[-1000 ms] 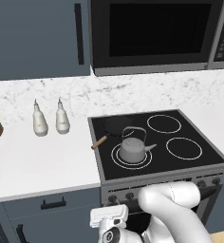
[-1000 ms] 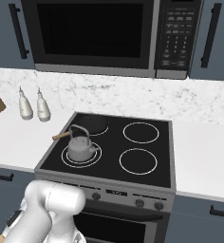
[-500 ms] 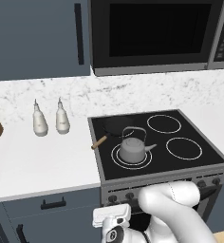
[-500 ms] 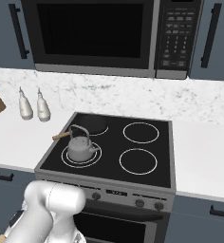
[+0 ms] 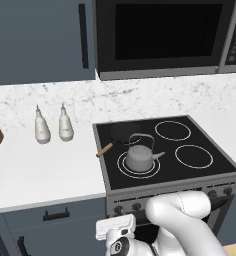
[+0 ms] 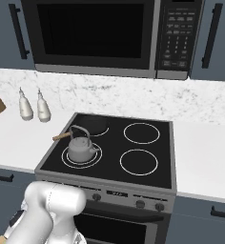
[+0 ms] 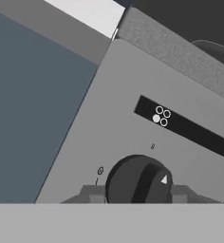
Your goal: Pick the kettle from the counter and place it on a stove burner. Then turn the burner on.
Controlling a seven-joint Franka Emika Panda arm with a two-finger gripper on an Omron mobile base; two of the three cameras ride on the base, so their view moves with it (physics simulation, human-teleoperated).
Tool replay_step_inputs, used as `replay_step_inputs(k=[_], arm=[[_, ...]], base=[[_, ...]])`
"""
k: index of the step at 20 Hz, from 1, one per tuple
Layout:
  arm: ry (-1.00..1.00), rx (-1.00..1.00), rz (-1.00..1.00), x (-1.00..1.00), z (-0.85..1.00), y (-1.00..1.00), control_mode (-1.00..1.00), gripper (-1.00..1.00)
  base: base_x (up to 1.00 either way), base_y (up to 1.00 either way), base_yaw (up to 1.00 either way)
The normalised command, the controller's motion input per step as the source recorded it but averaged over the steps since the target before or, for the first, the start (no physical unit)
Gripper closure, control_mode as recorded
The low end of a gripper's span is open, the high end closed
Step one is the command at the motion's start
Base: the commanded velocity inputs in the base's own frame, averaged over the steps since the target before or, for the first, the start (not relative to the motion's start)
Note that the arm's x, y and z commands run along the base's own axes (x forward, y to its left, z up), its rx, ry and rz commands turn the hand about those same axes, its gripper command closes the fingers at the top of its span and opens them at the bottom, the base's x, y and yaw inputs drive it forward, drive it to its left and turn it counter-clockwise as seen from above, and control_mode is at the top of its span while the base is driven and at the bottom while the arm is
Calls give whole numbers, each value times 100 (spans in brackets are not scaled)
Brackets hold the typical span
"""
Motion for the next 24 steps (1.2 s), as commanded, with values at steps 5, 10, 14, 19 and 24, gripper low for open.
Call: replay_step_inputs(k=[5, 10, 14, 19, 24], arm=[[2, 1, 3, 10, 2, -14, -100, 100], [1, 0, 0, 0, 0, 0, -100, 100], [14, -5, 4, 5, 0, -1, -100, 100], [26, -15, 14, 7, 0, -7, -100, 100], [28, -18, 21, 0, 0, -18, -100, 100]], base=[[0, 0, 0], [0, 0, 0], [0, 0, 0], [0, 0, 0], [0, 0, 0]])
